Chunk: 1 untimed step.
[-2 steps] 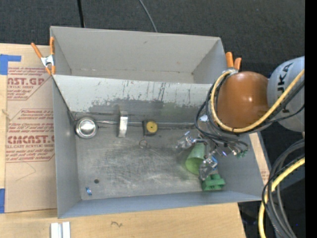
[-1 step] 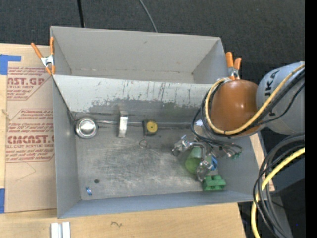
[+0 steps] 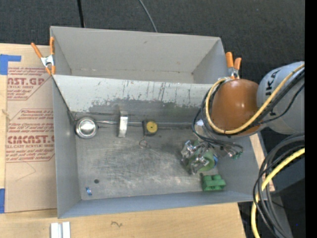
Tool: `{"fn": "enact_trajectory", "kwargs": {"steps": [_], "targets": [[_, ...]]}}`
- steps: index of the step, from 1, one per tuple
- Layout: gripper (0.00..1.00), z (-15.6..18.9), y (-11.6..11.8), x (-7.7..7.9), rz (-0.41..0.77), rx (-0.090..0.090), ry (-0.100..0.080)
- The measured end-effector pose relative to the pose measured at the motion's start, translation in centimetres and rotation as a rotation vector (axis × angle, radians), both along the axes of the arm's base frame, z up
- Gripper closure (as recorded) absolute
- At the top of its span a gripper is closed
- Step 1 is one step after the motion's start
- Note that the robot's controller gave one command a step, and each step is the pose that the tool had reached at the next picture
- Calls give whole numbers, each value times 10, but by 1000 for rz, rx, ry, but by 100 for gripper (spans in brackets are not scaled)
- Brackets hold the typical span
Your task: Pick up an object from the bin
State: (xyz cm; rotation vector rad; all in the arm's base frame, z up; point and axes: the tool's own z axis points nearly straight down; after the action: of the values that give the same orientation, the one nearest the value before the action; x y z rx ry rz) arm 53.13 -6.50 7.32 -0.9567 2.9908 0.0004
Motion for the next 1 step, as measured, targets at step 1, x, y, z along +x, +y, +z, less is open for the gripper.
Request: {"fn": "enact_trajectory", "kwargs": {"steps": [1], "targets": [[100,165,-91,9,325,-3,-6]]}}
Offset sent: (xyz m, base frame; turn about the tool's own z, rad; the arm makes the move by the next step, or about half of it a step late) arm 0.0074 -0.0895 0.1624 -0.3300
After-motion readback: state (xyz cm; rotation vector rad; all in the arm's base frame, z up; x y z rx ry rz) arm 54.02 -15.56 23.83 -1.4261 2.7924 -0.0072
